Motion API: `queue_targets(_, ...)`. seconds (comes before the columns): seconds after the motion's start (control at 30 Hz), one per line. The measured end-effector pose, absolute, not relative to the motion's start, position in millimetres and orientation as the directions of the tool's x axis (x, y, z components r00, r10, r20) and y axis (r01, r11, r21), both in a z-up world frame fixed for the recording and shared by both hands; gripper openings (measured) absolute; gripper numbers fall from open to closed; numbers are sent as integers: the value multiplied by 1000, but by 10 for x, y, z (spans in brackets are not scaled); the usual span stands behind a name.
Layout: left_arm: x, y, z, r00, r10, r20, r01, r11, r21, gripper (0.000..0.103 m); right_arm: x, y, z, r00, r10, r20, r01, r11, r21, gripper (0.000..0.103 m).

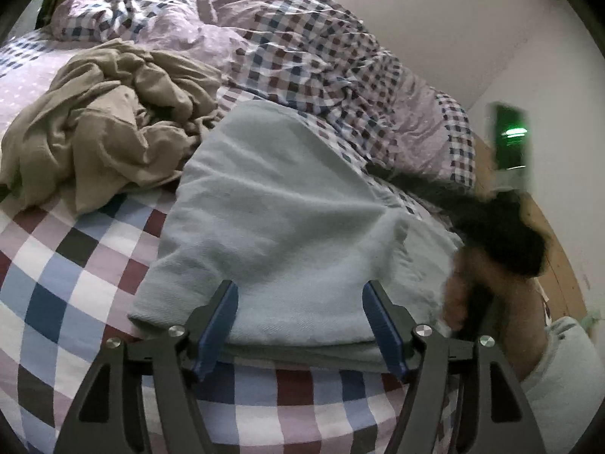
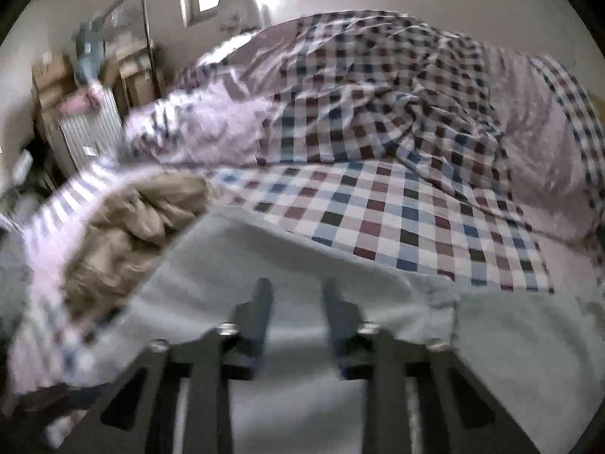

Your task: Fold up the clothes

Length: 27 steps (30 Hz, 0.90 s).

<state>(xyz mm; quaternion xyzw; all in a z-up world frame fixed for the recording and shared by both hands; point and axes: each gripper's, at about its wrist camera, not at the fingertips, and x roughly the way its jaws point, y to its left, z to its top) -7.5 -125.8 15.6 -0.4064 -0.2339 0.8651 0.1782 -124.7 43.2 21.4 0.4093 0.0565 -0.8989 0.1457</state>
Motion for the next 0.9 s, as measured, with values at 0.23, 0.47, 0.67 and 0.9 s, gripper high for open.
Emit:
queue_targets(0.23, -133, -1341, 179, -630, 488, -604, -91, -819, -567, 72, -1109, 856, -201, -552, -213, -807, 234, -967, 95, 0)
queue_targets(0.47, -97, -1625, 205, -654, 487, -579, -15, -774, -633, 72, -705, 1032, -144, -524, -160, -837, 223, -974, 47, 4)
queue_targets(0.67, 8, -1922, 201, -674, 452, -584, 90, -735, -672, 75, 39, 1108, 127, -588, -87, -804, 257, -963, -84, 25)
queue_targets(0.9, 107, -2103, -88, -598, 666, -447, 181, -431, -884, 83, 846, 1087, 396, -747, -161, -645, 247, -968, -45, 56)
